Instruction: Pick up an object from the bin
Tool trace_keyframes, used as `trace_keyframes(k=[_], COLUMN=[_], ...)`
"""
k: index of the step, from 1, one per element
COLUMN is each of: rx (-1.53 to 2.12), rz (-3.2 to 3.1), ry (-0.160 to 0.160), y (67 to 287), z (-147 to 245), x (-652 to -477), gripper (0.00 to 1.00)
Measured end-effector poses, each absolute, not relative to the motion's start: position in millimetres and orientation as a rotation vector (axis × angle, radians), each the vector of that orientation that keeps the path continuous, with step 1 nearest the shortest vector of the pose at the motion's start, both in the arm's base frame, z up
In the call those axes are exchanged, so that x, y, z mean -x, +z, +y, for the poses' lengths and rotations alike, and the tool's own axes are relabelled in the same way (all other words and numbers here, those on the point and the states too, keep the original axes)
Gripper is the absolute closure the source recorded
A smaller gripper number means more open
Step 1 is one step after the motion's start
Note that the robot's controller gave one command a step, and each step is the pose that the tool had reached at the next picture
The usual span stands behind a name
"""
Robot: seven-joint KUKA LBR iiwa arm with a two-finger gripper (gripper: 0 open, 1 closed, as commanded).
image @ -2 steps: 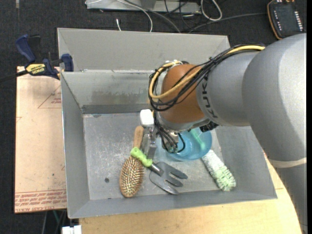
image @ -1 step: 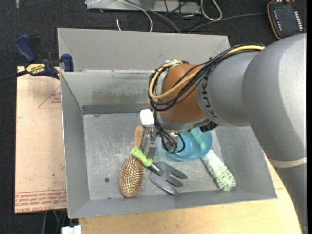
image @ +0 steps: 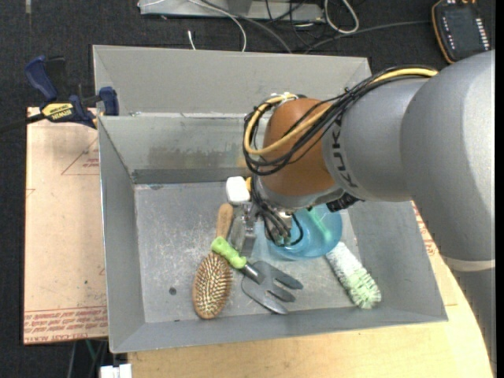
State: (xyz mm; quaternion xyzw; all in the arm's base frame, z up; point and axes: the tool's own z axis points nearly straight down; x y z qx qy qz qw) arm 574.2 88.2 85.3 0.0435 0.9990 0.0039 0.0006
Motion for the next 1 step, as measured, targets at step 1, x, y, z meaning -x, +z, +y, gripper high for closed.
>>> trace_keyframes(k=[1], rx=[-0.136], rz=[3.128], ry=[0.015], y=[128.1], z=[88.7], x=[-576.9], gripper=[1.0])
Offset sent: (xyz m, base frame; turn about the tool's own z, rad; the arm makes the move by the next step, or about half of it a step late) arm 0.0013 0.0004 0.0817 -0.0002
